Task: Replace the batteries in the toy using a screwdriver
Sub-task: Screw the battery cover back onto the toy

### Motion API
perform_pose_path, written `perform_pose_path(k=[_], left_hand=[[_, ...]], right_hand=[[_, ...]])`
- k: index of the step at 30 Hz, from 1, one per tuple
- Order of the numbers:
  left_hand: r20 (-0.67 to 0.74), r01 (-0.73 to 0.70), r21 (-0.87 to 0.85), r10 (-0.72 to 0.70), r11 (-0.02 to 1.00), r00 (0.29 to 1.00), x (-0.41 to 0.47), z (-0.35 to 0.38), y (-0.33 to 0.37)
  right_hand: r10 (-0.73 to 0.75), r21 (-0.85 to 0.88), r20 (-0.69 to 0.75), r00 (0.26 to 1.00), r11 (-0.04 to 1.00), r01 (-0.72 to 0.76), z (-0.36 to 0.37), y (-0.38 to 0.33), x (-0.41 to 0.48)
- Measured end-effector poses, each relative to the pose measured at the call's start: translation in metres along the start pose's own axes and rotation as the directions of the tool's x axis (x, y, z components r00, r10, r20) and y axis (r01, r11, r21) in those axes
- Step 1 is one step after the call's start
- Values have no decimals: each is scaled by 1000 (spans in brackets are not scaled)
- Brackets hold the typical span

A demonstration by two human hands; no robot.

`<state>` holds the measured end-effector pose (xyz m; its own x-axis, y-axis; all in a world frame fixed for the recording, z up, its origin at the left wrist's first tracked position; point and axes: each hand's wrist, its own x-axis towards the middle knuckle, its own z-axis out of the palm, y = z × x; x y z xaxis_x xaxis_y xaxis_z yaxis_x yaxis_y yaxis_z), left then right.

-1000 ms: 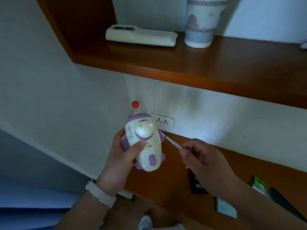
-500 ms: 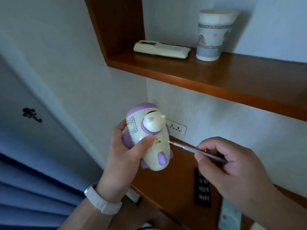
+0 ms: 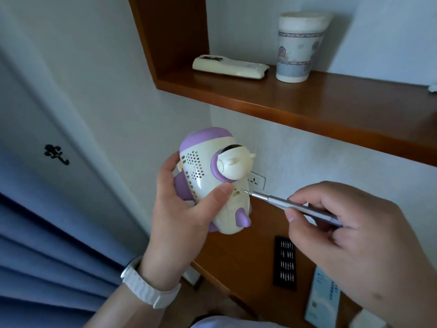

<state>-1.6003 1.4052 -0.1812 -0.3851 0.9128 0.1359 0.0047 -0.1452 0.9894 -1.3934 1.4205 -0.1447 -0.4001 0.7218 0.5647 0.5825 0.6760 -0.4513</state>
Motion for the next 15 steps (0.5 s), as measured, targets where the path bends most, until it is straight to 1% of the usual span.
perform_pose_path(k=[7,15], left_hand=[[0,-38,35,38,999,999,0,9,6],[-9,-62,62,63,996,998,1,15,5]], right_hand=[[-24,-68,-63,998,998,20,-4,2,0],[-19,-84,-76,997,996,13,0,6,1]])
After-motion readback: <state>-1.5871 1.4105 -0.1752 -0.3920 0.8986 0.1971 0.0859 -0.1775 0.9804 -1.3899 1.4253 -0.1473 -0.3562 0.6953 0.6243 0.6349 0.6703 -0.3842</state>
